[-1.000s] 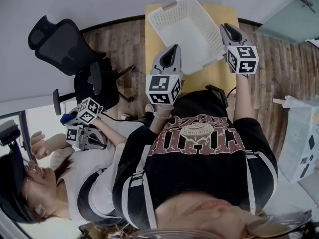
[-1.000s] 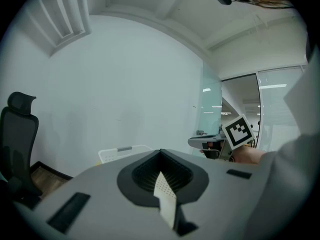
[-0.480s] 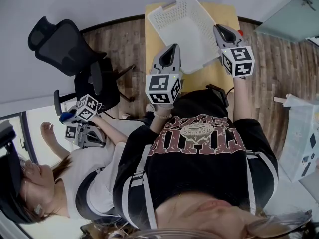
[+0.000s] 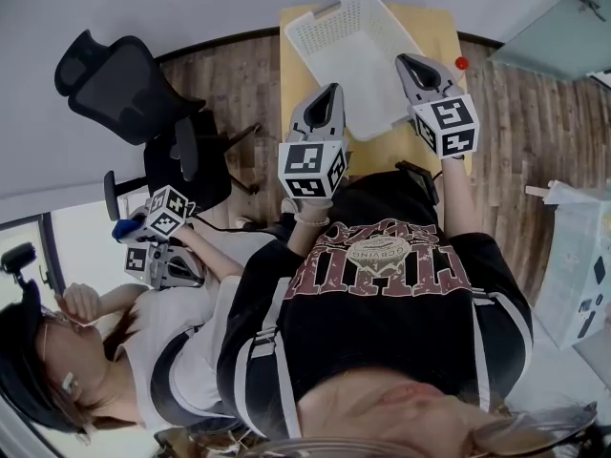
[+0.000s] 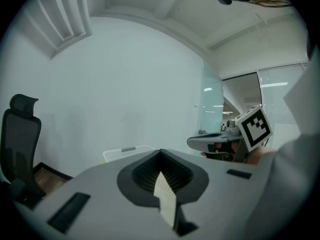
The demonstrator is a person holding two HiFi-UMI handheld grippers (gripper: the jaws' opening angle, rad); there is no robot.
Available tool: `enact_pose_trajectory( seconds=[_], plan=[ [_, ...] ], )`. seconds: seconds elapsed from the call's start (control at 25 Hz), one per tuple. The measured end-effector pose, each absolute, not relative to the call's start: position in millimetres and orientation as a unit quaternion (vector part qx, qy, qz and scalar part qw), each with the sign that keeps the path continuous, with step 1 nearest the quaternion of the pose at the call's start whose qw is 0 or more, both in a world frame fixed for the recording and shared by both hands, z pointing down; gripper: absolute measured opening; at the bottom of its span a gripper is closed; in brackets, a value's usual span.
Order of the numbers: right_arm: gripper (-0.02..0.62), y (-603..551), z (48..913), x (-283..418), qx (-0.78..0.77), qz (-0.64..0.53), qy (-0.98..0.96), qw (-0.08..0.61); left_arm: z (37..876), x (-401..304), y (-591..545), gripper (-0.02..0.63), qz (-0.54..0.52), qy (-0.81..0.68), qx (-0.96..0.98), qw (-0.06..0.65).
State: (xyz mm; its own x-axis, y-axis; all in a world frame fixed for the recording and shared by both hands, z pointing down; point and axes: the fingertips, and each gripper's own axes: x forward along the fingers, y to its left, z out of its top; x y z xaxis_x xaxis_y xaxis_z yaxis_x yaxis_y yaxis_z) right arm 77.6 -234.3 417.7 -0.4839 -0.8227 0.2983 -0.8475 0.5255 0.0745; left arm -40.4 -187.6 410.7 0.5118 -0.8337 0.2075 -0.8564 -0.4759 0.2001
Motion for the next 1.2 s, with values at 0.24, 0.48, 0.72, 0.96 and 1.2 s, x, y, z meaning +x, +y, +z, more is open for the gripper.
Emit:
enact_pose_trajectory(
  seconds=[0.24,0.48,0.72,0.96,1.2],
  plan=[
    [0.021,-222.5,411.2,59.8,0.465,0.046,-0.873,0.142,408.0,-42.5,-188.0,0.046,0.04,-0.493,0.858,0.14],
    [0.018,-214.7,411.6,50.0,0.453,0.055,-0.88,0.133,408.1,-43.6,-188.9,0.046,0.039,-0.492,0.859,0.138],
    [0.018,-207.7,409.2,41.9,0.442,0.063,-0.886,0.124,405.0,-42.2,-190.4,0.046,0.041,-0.492,0.86,0.132],
    [0.018,-199.2,417.0,34.2,0.427,0.065,-0.892,0.137,410.3,-41.0,-191.1,0.047,0.042,-0.491,0.86,0.132],
    [0.018,-194.6,416.4,27.3,0.418,0.065,-0.896,0.137,410.2,-39.3,-190.2,0.046,0.043,-0.487,0.862,0.132]
  ],
)
